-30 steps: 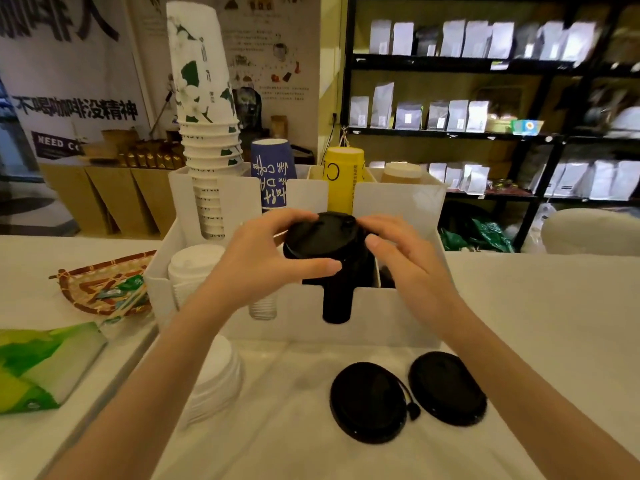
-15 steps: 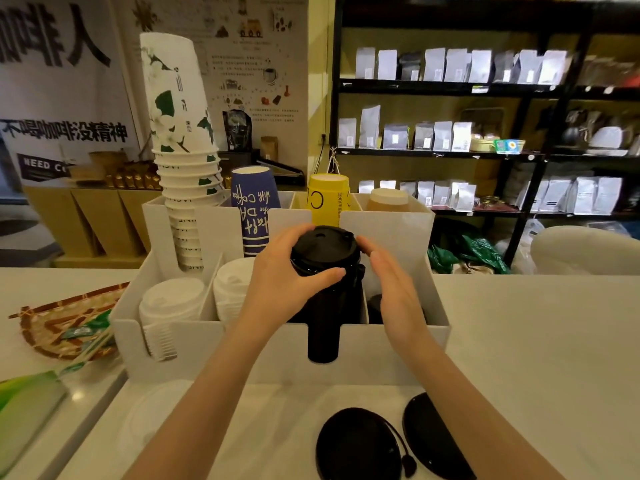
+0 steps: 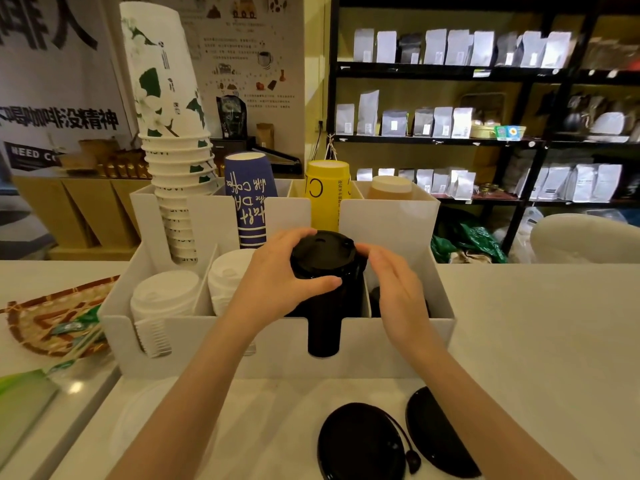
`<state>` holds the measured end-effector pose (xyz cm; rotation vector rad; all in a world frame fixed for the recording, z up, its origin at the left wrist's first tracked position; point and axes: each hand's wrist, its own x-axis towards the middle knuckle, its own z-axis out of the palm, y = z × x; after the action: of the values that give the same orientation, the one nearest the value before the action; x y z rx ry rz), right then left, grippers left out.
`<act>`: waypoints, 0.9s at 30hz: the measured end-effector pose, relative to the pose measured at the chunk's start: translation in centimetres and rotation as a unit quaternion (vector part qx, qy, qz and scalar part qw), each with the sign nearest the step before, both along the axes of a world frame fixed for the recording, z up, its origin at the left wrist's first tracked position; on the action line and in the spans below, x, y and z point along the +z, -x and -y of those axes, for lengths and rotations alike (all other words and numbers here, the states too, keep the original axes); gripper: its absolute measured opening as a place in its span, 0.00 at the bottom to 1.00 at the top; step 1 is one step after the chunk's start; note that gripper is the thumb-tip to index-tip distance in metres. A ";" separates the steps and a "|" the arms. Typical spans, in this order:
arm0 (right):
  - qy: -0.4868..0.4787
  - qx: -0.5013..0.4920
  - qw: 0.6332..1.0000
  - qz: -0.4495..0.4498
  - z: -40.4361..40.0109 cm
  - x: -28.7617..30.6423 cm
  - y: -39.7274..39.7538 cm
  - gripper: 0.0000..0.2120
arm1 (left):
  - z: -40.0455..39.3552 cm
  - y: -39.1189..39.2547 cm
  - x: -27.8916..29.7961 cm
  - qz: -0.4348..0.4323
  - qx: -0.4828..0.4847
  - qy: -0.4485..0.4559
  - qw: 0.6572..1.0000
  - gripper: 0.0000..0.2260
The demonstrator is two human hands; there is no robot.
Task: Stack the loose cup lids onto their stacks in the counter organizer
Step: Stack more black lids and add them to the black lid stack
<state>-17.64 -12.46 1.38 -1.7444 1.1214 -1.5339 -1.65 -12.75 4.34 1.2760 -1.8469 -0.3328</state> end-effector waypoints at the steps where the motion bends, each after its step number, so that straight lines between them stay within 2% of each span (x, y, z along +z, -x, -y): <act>1: 0.001 -0.008 1.000 -0.007 -0.1 0.0 0.0 0.14 | 0.0 0.0 0.0 0.008 0.002 -0.001 1.000 0.31; 4: 0.008 -0.026 0.999 -0.029 -0.3 -0.2 0.0 0.15 | -0.1 0.1 -0.1 0.015 0.005 -0.006 1.000 0.31; 9: 0.023 -0.062 0.991 -0.114 -0.5 -0.7 -0.2 0.15 | -0.5 0.2 -0.1 0.020 -0.003 -0.016 1.000 0.30; 15: -0.026 0.011 0.983 -0.180 -2.5 0.7 1.7 0.23 | -1.1 0.4 -0.4 0.031 0.010 -0.024 0.999 0.30; 17: -0.012 0.016 0.984 -0.176 -4.3 0.3 2.4 0.26 | -1.1 0.4 -0.5 0.040 0.009 -0.022 0.999 0.30; 21: 0.000 -0.004 0.980 -0.201 -8.2 -2.8 3.7 0.25 | -1.2 0.5 -0.9 0.063 0.012 -0.019 0.998 0.29; 25: -0.016 -0.049 0.942 -0.332 -11.3 -6.3 4.8 0.27 | -1.7 1.1 -1.7 0.074 0.021 -0.006 0.997 0.27; 27: -0.046 -0.040 0.922 -0.382 -12.1 -7.3 5.2 0.26 | -2.0 1.3 -2.3 0.114 0.045 0.034 0.992 0.28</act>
<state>-22.87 -0.34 -5.90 -2.3241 1.6025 -0.7978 -2.97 -10.72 2.04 1.3920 -1.9650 -0.0779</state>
